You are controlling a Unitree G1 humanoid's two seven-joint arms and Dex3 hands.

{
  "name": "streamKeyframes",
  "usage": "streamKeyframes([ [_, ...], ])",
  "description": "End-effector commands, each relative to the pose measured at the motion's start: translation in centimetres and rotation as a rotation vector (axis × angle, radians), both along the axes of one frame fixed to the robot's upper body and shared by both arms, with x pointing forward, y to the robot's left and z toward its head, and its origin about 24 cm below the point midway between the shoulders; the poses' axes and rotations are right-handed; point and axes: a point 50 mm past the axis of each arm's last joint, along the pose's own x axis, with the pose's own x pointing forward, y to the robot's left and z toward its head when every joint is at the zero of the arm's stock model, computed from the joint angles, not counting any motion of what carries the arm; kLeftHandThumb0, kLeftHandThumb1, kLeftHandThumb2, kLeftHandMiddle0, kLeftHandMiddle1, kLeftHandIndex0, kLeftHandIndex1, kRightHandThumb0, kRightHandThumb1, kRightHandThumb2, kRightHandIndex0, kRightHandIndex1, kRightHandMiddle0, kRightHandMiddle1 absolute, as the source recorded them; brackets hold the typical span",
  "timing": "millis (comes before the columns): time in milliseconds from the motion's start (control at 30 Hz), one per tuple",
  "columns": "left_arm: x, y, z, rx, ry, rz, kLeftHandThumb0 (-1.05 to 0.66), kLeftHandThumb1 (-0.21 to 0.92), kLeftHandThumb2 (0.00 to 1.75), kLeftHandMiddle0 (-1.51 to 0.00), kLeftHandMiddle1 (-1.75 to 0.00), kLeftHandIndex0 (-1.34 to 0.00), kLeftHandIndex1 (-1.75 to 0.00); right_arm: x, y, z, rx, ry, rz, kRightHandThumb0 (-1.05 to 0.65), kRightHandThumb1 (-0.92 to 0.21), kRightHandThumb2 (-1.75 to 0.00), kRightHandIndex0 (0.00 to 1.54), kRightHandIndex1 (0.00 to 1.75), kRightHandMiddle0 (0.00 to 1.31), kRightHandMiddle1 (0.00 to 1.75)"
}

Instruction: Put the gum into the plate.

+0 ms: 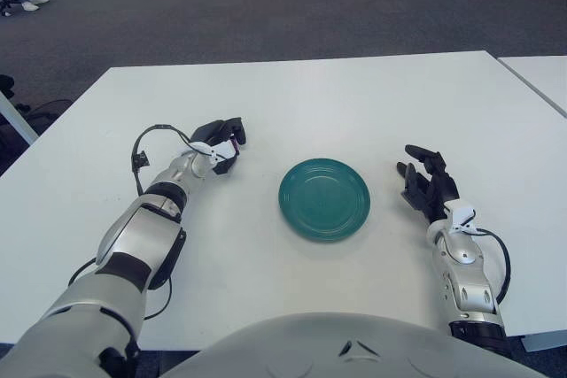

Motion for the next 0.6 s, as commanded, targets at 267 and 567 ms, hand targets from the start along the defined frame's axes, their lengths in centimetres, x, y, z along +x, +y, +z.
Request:
streamKeyframes([
  [267,-0.6,0.7,-0.6,0.021,0.011,0.009,0.00,0.03,1.57,-0.85,-1.52,-0.68,-1.75,-0.6,-0.4,-1.5,0.004,0.086,-0.023,-0.67,-0.92,-0.90,0.54,0.03,0.05,0.93],
  [567,0.2,0.9,1.4,-0.029,-0.072,-0.030,0.00,0.00,1.60,-0.86,-1.51,-0.71,-1.75,-0.7,-0.3,-1.6,0.001,0.087,-0.021,-0.68,-0.92,-0.90,0.55,0.04,0.06,0.93],
])
